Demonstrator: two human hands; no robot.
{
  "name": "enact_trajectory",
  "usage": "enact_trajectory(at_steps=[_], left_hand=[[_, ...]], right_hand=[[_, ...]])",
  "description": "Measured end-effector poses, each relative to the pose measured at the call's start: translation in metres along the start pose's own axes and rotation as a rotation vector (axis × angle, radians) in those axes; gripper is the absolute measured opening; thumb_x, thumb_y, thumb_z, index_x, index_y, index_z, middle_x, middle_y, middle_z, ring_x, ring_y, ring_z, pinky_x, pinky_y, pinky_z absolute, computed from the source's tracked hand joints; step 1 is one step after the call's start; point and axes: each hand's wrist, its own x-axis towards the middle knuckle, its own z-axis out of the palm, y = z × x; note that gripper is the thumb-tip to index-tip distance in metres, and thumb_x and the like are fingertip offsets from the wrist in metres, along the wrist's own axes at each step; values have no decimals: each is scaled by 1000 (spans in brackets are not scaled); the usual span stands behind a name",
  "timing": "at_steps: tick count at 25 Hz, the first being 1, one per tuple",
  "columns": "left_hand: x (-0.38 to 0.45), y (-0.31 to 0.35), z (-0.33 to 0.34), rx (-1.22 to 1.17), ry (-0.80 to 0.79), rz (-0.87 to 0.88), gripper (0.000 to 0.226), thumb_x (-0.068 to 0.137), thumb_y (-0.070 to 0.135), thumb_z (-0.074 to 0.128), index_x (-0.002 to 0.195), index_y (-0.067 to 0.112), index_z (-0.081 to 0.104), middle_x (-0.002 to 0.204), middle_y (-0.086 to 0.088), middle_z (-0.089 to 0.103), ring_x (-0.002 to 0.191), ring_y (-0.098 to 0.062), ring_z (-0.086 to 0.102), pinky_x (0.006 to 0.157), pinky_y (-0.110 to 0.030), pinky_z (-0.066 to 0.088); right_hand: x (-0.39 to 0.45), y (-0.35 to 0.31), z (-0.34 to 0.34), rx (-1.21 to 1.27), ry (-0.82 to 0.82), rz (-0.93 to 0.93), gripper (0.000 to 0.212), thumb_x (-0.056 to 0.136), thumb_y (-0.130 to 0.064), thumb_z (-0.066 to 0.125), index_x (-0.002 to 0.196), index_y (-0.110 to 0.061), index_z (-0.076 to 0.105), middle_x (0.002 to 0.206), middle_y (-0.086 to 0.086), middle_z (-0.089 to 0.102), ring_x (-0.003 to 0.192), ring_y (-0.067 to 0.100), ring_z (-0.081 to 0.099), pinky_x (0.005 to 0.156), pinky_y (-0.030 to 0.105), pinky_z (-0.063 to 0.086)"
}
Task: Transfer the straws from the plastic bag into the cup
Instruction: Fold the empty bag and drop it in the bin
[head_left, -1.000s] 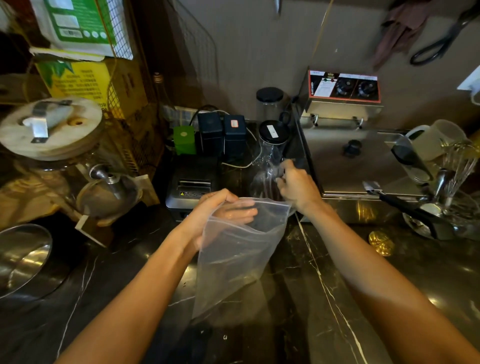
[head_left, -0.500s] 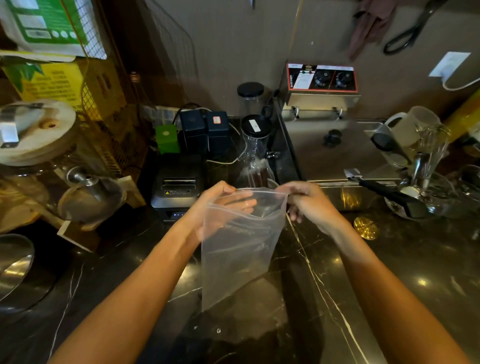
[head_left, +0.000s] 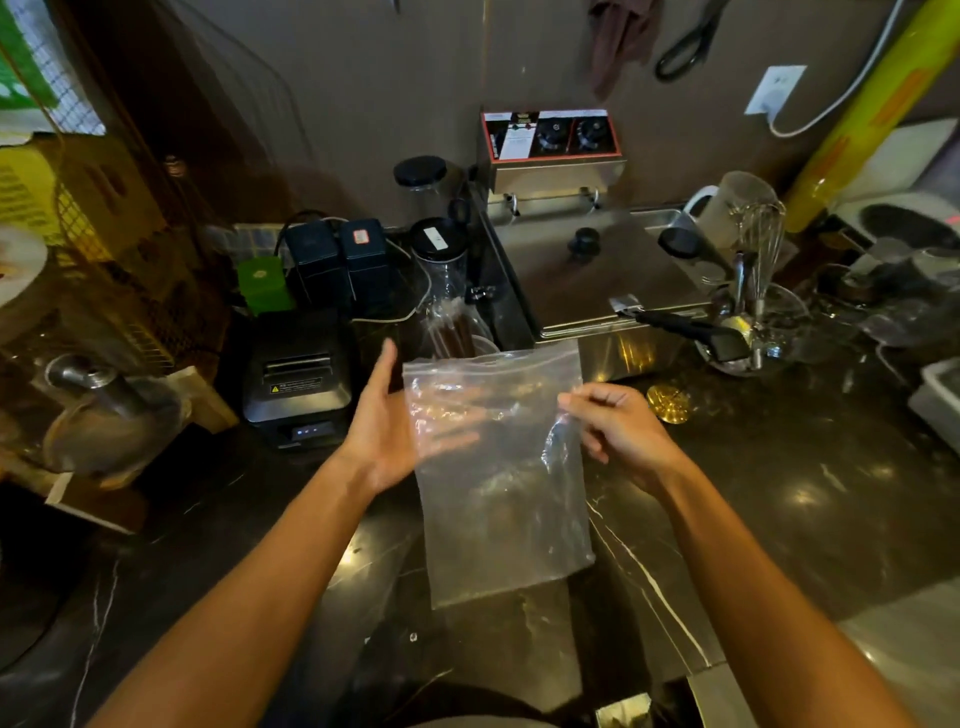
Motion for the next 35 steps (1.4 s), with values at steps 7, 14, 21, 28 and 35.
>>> enact_trajectory(at_steps=[7,14,21,28,35], left_hand=[[8,-33,-2,470,115,185,36,102,25,60,127,2,67,123,-16,74,118,-34,70,100,-46,57],[19,-36,6,421,219,256,31,101,26,60,119,3,70,119,-19,75,101,-23,77,86,-37,63],[19,-58,4,526,152,152,27,100,18,62,120,2,70,115,-14,78,107,-32,75,85,-37,63],[25,-64,2,475,182,223,20,99,19,63,107,5,75,114,-23,75,91,-26,78,77,-36,64],[25,-66,21,582,153,165,37,104,38,52,104,8,74,97,-16,80,88,-27,79,79,-38,62]], right_hand=[[-12,15,-10,64,68,4,38,95,-29,72,90,8,68,63,12,52,48,16,40,48,29,31],[-24,22,-9,47,-29,76,26,96,-28,68,92,-5,77,86,9,78,78,16,73,76,33,58],[-26,37,-16,145,147,59,38,93,-39,70,100,-1,76,97,17,75,91,32,67,89,49,53],[-41,58,-25,277,204,98,15,98,-17,66,98,-9,78,92,11,76,87,27,68,81,38,57],[-51,56,-24,188,320,47,34,100,-39,64,92,-10,79,91,15,79,79,26,73,76,44,59]])
